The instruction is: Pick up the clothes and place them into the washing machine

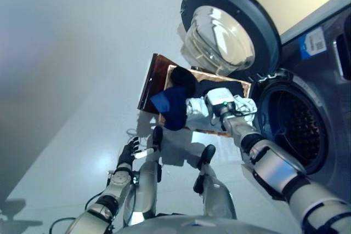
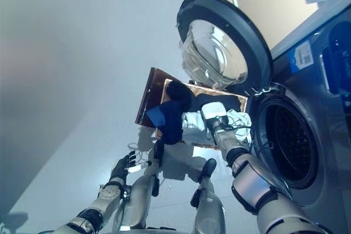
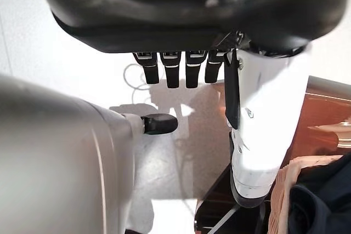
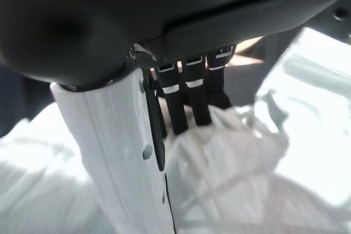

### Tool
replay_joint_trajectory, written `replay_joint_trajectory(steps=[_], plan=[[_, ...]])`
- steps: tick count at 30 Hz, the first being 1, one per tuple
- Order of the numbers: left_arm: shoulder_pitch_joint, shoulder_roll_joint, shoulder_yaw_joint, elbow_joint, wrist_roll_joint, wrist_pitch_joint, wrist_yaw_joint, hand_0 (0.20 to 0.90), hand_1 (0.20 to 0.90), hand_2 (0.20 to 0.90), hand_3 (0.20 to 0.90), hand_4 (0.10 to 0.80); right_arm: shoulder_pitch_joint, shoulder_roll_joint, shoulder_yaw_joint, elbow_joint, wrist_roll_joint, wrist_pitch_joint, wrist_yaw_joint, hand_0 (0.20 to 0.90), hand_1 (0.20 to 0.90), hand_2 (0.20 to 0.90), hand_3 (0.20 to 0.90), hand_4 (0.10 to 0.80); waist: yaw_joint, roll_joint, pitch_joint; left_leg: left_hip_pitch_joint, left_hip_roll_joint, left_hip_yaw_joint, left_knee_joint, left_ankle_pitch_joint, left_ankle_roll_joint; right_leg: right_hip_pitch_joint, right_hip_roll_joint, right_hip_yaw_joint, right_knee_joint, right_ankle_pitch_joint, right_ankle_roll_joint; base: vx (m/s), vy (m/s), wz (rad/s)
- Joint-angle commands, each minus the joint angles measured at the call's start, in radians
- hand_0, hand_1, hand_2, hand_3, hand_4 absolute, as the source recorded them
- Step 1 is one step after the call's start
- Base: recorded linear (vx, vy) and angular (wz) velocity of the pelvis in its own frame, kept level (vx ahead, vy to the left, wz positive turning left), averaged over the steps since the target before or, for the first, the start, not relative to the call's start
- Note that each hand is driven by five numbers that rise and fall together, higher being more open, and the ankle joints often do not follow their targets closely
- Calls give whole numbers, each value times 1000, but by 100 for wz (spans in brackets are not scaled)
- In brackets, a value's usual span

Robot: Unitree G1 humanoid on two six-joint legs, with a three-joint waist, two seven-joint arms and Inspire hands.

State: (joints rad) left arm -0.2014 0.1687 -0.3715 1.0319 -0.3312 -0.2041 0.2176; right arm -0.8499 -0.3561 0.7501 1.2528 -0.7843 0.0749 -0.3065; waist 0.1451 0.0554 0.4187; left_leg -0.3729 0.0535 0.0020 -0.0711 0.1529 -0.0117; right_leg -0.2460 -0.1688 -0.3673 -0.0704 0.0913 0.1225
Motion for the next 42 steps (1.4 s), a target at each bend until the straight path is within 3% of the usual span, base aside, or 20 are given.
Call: replay_joint_trajectory(steps=[1, 16, 30, 42], plan=[[16, 11, -40, -41, -23, -29, 9, 900, 900, 900, 900, 800, -134, -95, -6, 55, 45, 60, -56, 900, 900, 900, 900, 800, 12, -23, 3, -72, -6, -3, -16, 42, -85, -95, -113, 49, 53, 148, 51, -34, 28, -3], [-32, 16, -40, -85, -71, -34, 26, 900, 900, 900, 900, 800, -232, -142, 3, 66, 102, 45, -46, 900, 900, 900, 900, 800, 19, -14, 56, -132, -19, -12, -16, 60, -79, -167, -127, 42, 89, 151, 56, -17, 18, 1], [-64, -16, -19, 25, -6, 6, 33, 900, 900, 900, 900, 800, -14, 37, -26, 46, 132, 20, 15, 900, 900, 900, 900, 800, 9, -48, 19, 12, -15, 13, -16, 14, -63, -32, -145, 22, 101, 114, 52, 30, 5, 1], [-51, 7, 0, 78, 46, 16, 21, 900, 900, 900, 900, 800, 86, 85, -47, 38, 144, 5, 27, 900, 900, 900, 900, 800, 11, -101, -36, 123, -16, 32, -16, -20, -43, 52, -133, 40, 103, 89, 52, 23, -5, -7]])
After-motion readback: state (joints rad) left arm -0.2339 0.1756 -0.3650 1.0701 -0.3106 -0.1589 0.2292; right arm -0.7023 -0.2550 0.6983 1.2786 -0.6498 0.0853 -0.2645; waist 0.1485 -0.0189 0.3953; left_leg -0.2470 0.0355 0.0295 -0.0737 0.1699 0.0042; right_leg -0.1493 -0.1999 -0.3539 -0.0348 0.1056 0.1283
